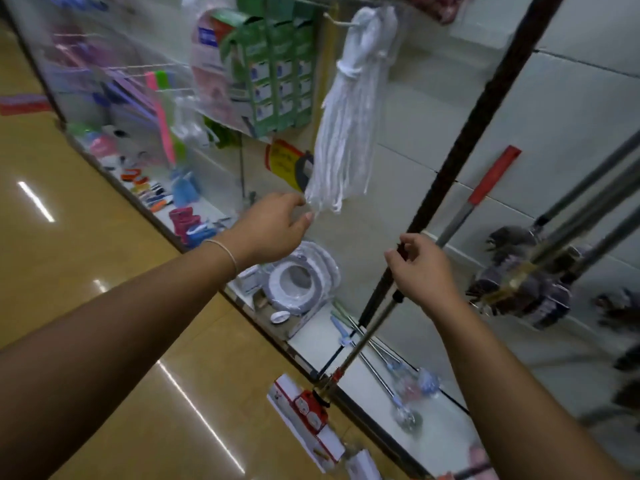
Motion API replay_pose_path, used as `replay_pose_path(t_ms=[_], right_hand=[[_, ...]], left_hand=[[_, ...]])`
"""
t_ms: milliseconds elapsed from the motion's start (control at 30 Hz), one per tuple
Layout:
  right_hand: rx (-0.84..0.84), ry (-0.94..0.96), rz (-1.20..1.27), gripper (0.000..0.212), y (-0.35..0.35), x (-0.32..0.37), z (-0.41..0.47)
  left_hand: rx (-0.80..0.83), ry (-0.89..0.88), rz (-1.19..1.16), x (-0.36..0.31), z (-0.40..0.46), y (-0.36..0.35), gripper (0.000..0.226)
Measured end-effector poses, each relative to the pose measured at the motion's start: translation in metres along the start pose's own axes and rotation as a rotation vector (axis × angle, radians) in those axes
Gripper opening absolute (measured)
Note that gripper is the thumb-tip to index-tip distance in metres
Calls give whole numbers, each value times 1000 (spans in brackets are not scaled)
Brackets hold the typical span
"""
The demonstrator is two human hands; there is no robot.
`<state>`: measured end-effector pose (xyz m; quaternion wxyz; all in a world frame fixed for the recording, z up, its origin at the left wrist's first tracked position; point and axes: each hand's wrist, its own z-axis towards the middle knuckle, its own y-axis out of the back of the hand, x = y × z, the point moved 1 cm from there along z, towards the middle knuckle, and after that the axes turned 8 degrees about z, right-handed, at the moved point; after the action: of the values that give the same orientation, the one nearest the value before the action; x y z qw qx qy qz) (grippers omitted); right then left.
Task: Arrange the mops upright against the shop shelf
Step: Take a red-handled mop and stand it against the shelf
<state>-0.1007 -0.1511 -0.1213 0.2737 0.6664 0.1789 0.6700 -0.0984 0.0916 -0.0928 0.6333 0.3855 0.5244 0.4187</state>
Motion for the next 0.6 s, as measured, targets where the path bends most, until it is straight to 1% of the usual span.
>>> replay_pose_path(t_ms=[133,300,467,600], right_hand=[[-69,-87,-18,48,3,-9,-3],[-164,-201,-54,47,15,-31,-1],[-197,-262,-52,51,20,-56,20],[-186,-319,-11,50,11,-77,59]], left_hand=[[27,-144,-80,-12,31,-14,44],[109,-299,-119,-39,60,-42,43],[185,-355,-149,-63,89,-75,44],[242,-370,-129,-71,108,-97,43]])
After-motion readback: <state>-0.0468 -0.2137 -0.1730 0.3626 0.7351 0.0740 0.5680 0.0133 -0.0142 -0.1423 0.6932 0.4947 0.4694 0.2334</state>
